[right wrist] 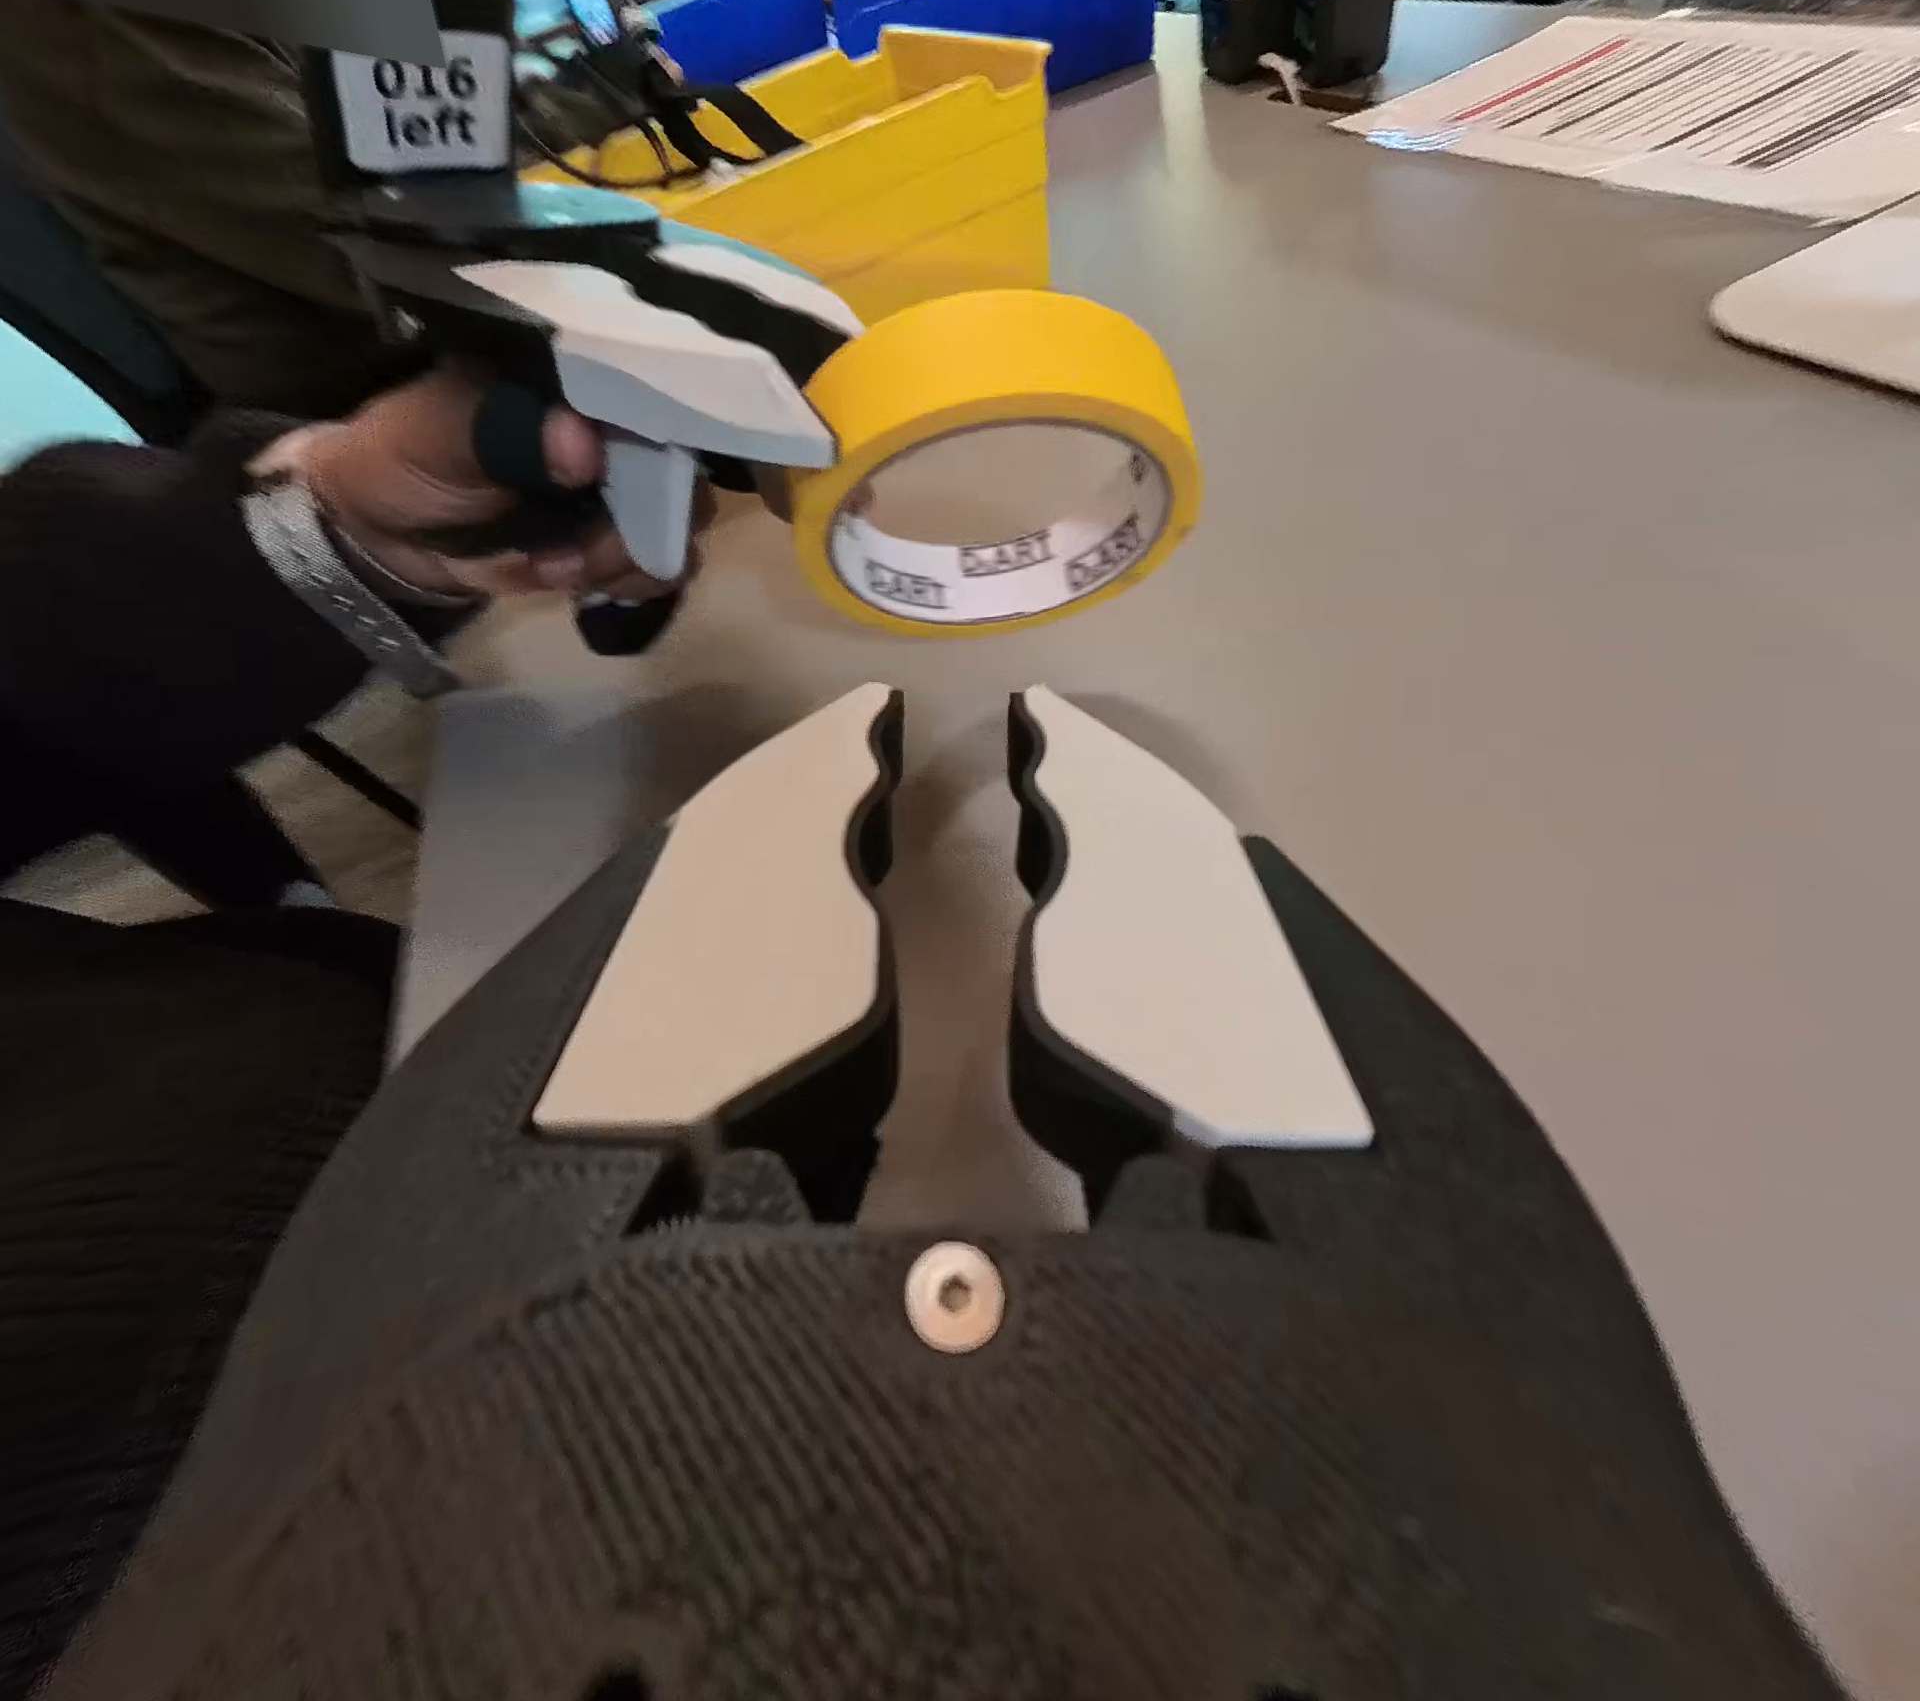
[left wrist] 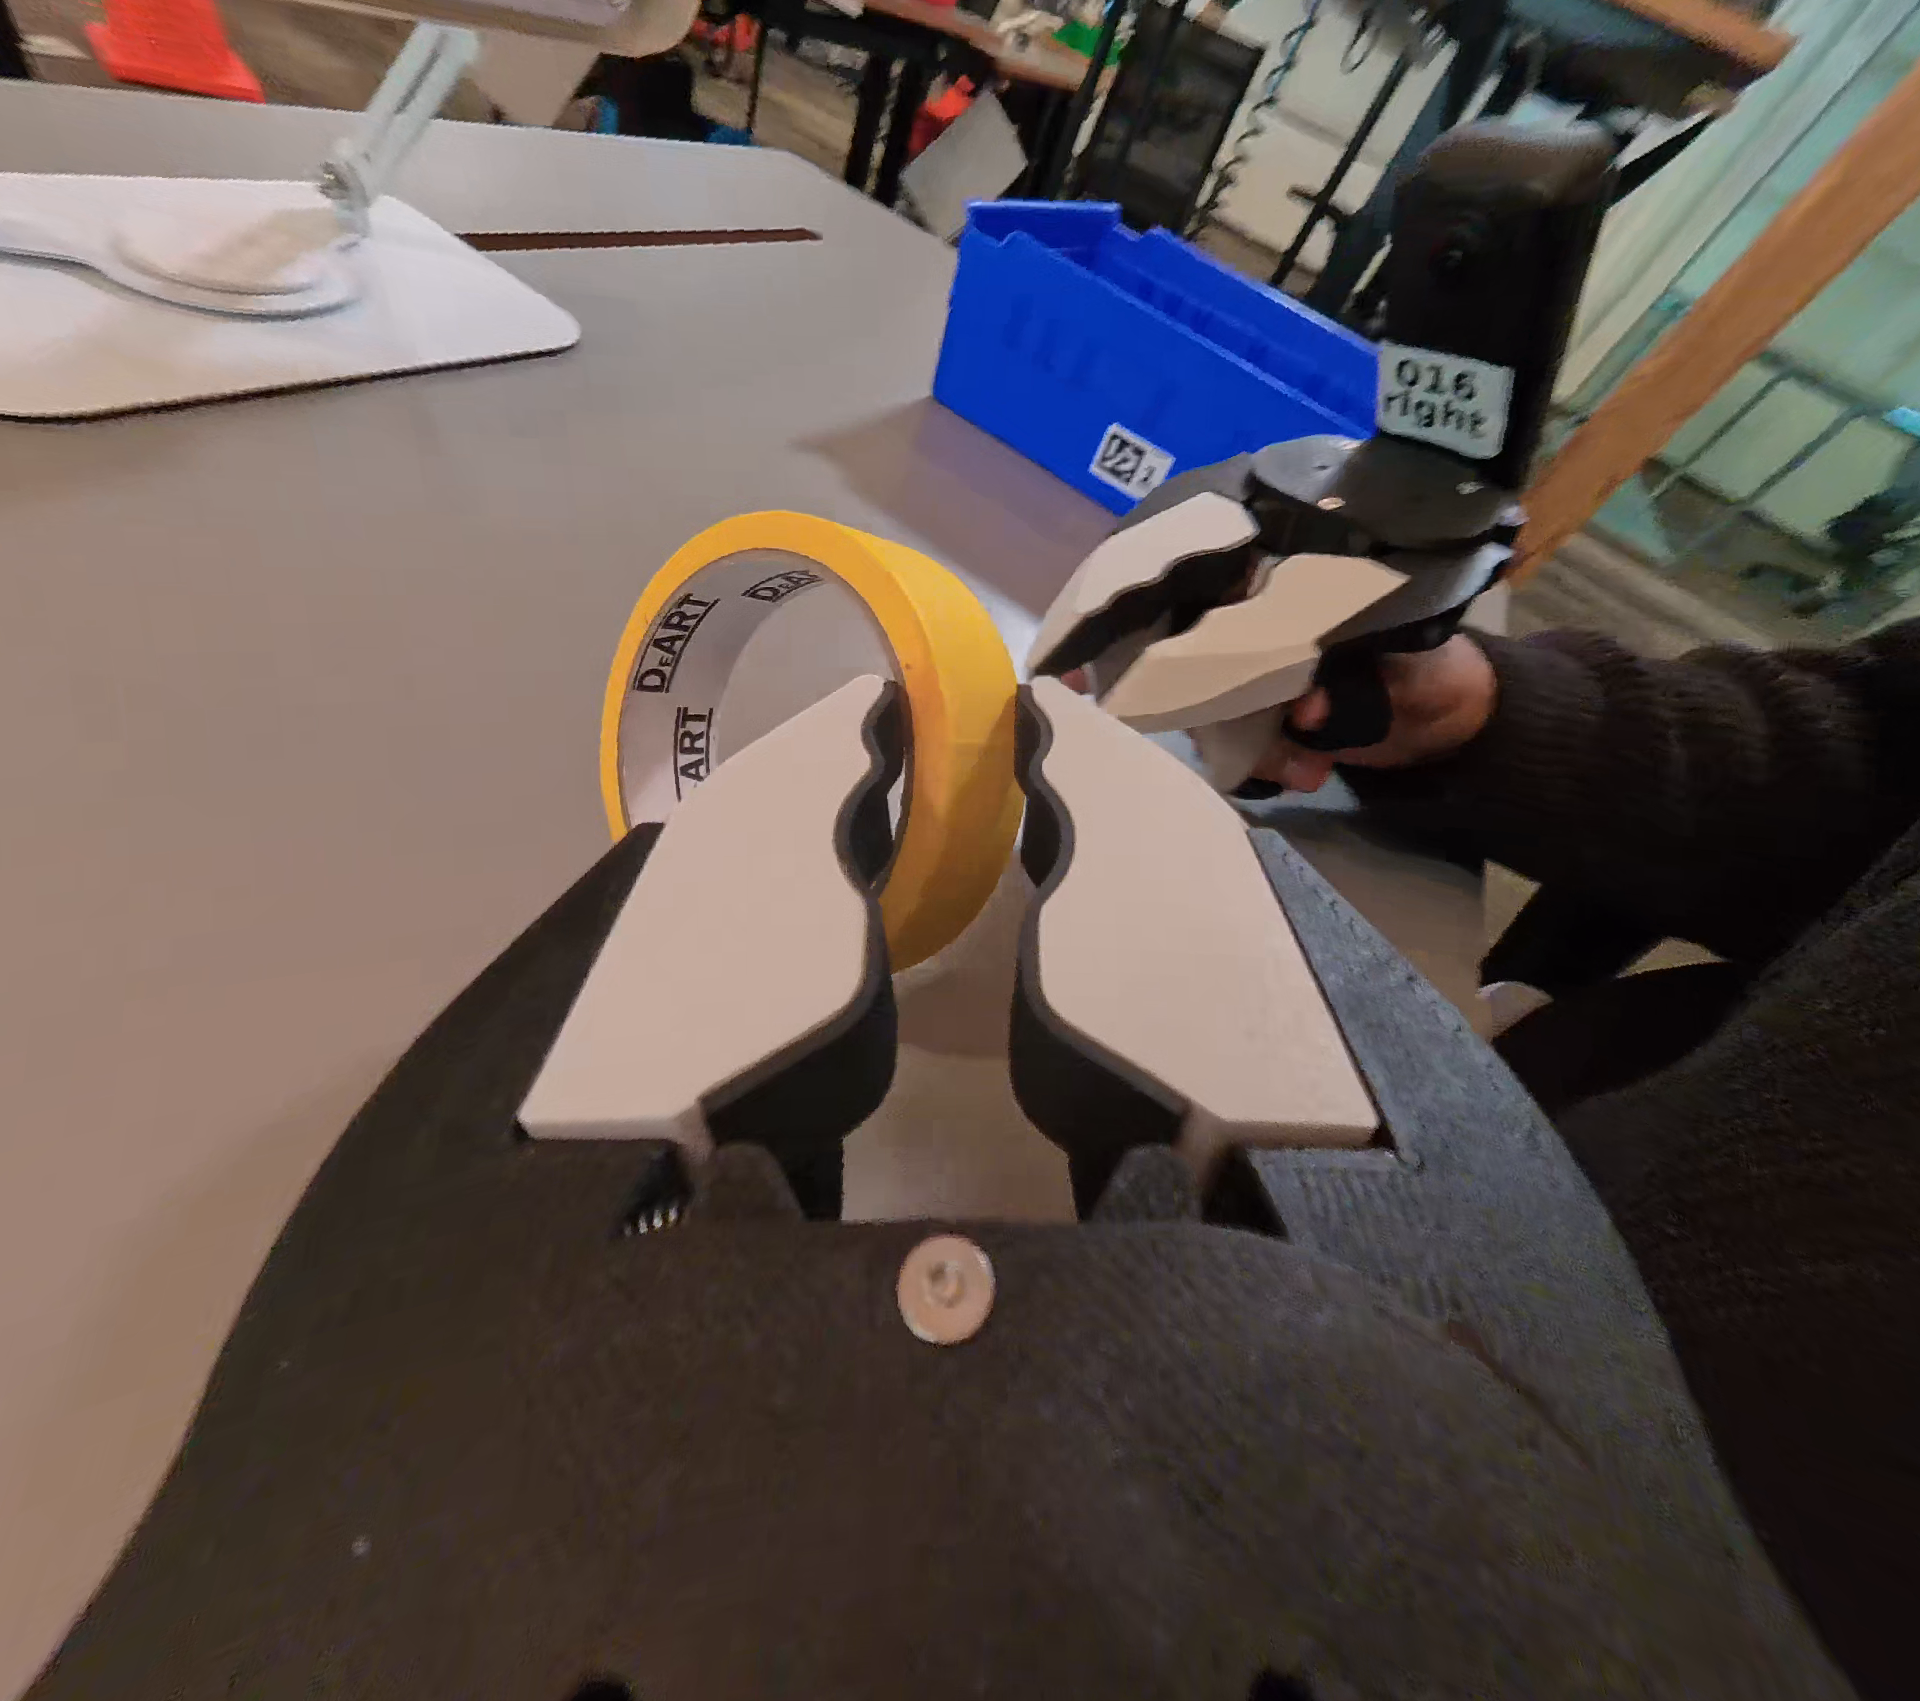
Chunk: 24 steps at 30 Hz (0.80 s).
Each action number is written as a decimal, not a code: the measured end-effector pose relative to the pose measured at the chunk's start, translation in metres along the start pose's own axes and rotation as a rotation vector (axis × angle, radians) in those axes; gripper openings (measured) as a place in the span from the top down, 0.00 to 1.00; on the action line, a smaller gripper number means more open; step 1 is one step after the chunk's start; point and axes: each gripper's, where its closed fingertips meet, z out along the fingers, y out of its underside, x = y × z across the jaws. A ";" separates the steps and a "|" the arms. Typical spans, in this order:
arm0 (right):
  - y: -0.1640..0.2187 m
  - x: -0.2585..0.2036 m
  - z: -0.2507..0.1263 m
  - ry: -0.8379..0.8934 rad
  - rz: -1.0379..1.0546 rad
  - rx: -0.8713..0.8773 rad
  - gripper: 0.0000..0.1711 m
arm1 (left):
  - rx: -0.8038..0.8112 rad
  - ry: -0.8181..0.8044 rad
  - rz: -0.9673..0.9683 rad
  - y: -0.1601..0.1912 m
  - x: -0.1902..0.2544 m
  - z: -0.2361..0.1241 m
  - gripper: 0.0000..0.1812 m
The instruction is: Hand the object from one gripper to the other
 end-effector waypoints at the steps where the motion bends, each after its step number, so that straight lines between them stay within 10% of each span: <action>1: 0.004 0.009 -0.001 0.050 -0.049 -0.016 0.89 | 0.010 0.034 -0.026 0.001 0.003 0.001 0.89; 24: -0.036 -0.025 -0.011 -0.229 0.308 0.266 0.80 | 0.061 0.191 0.013 -0.003 0.034 0.020 0.93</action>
